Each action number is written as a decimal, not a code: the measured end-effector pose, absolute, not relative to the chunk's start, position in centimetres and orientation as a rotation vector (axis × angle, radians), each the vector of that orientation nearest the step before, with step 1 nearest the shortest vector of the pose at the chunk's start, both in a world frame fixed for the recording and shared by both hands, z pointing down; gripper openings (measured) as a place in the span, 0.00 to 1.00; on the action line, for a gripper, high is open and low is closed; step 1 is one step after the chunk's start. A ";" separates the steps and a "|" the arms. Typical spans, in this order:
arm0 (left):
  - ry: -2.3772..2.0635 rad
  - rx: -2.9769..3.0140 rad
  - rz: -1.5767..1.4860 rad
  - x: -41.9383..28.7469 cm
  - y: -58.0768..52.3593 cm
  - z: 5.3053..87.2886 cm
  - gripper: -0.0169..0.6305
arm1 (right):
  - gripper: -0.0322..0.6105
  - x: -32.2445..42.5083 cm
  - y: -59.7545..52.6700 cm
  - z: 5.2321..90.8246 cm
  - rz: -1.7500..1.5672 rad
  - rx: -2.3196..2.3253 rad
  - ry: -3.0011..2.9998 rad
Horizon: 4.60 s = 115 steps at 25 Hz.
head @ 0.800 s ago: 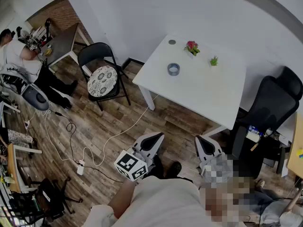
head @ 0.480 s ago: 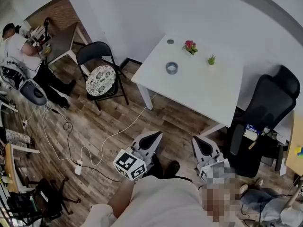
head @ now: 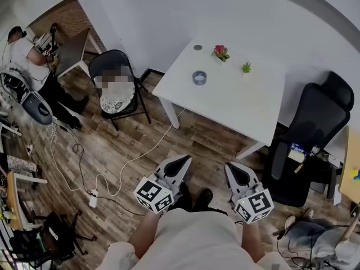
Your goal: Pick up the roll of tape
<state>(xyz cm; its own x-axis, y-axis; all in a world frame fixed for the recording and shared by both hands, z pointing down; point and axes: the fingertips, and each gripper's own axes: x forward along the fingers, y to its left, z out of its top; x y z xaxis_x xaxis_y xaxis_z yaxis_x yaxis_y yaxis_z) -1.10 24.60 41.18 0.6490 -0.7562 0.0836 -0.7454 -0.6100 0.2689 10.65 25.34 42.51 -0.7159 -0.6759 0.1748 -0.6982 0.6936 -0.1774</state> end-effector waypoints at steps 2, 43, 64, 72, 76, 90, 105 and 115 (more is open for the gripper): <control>-1.213 2.577 -0.034 -0.7 25.0 41.6 0.06 | 0.06 10.9 25.6 42.9 0.376 1.125 -2.803; -0.994 2.659 -0.051 -4.9 7.2 40.7 0.21 | 0.25 4.3 8.3 40.7 0.326 1.298 -2.704; -0.953 2.549 -0.002 -8.0 0.6 44.5 0.23 | 0.25 1.2 2.1 44.2 0.487 1.305 -2.624; -1.003 2.531 0.034 -7.8 -4.4 44.0 0.23 | 0.26 1.0 -3.7 43.4 0.482 1.227 -2.683; -1.026 2.527 0.049 -6.7 -7.4 43.6 0.24 | 0.26 1.6 -6.7 43.1 0.479 1.178 -2.704; -1.132 2.473 0.138 -2.2 -15.2 44.2 0.28 | 0.26 4.9 -15.6 43.1 0.500 1.012 -2.774; -1.196 2.329 0.387 -0.5 -18.4 51.6 0.30 | 0.26 8.5 -19.9 46.5 0.615 0.931 -2.747; -1.068 2.331 0.666 -1.3 -21.4 58.2 0.31 | 0.26 8.6 -20.9 47.2 0.642 0.992 -2.684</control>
